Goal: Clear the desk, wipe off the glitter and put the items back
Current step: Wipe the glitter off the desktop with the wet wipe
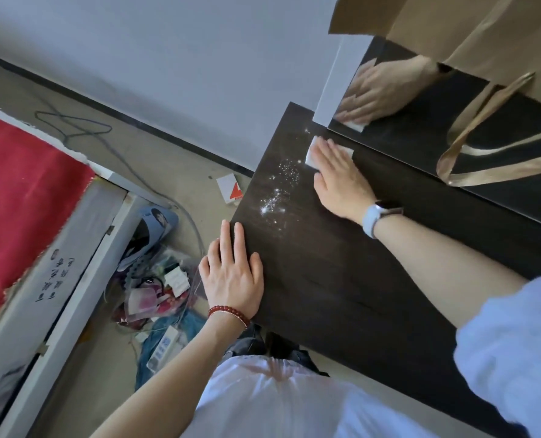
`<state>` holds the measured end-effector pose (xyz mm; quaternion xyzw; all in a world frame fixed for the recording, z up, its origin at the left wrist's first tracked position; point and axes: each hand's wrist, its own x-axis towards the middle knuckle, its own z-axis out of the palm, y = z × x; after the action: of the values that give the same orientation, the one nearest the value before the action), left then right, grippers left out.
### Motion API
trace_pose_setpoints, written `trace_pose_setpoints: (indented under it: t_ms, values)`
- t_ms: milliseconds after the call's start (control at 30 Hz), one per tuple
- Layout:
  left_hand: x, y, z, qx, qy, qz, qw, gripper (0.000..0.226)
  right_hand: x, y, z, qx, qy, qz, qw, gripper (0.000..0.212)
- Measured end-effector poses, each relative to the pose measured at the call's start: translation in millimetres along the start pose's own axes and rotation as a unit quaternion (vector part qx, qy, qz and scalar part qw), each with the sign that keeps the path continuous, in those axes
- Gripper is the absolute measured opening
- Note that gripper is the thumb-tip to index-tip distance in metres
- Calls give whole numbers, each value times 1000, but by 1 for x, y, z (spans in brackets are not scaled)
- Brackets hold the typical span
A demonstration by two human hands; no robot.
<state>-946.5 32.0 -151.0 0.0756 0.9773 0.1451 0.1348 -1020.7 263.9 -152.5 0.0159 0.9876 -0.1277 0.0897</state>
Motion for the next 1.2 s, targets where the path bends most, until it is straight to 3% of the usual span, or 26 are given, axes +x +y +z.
trace_pose_setpoints:
  t_ms: [67,133,233,333,500,700,900,1200]
  values:
    - [3,-7,-5,-16,-6,25,1000,56,-2,-13,2,10,5,6,1000,53]
    - [6,-19,-9,-37,-13,68,997,55,-38,-31,14,-13,12,-94,995,53]
    - [9,-34,-13,-48,-8,132,990,53,-103,-48,23,-32,-72,-250,965,53]
    - [9,-36,-14,-41,-5,137,990,52,-92,-36,17,-50,-82,-294,951,49]
    - [13,-36,-17,-53,-49,54,996,59,12,-17,0,-50,-34,-69,996,57]
    - [19,-37,-17,-44,-59,37,997,60,45,-40,2,22,25,82,996,53]
    - [18,-36,-17,-55,-60,43,996,61,-45,-66,20,9,-40,-137,990,60]
    - [18,-37,-18,-64,-64,37,995,59,54,-47,0,21,-10,43,999,49]
